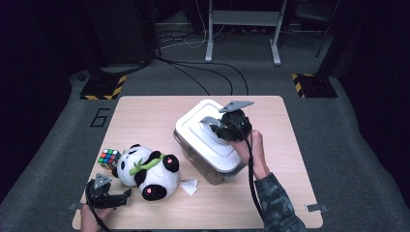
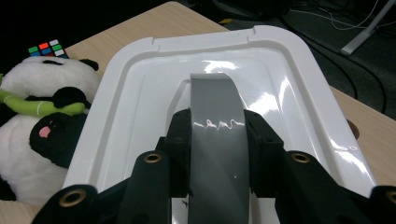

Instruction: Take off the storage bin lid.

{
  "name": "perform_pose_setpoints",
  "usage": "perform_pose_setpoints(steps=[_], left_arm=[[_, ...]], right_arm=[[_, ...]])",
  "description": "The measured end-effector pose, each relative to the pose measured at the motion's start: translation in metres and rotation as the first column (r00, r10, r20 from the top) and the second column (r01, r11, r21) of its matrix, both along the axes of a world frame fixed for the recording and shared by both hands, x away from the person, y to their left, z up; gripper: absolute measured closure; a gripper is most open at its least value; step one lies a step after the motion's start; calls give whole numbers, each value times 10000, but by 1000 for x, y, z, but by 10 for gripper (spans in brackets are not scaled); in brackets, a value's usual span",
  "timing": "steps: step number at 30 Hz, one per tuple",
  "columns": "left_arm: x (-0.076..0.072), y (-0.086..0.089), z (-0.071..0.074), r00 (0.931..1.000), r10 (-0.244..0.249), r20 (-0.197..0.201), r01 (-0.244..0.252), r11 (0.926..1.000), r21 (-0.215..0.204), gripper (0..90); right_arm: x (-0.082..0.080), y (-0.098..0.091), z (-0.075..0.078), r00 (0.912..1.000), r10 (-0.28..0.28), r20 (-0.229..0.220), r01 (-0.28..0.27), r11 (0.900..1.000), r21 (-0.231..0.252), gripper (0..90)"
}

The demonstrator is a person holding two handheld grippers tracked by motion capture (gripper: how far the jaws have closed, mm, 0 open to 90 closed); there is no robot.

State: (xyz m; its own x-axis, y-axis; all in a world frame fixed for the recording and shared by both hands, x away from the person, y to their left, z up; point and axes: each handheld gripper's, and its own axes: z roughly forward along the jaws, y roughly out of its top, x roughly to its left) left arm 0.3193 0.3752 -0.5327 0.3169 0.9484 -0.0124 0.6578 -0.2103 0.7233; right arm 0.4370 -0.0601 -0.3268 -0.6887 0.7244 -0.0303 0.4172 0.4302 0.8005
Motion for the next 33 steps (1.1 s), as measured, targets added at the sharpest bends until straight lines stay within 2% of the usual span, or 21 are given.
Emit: perform_pose_setpoints(steps=[6,17,33], left_arm=[[0,0,0,10000,3,-2,-3,10000,1,6],[0,0,0,10000,-15,-42,15,10000,35,6],[0,0,0,10000,-13,-36,13,10000,37,6]], right_arm=[[-1,-7,7,9999,-106,121,107,9999,-124,662],[-4,-29,23,9974,-571,441,571,9984,21,662],[-1,-63,30,9881,-1400,642,1390,9901,193,662]])
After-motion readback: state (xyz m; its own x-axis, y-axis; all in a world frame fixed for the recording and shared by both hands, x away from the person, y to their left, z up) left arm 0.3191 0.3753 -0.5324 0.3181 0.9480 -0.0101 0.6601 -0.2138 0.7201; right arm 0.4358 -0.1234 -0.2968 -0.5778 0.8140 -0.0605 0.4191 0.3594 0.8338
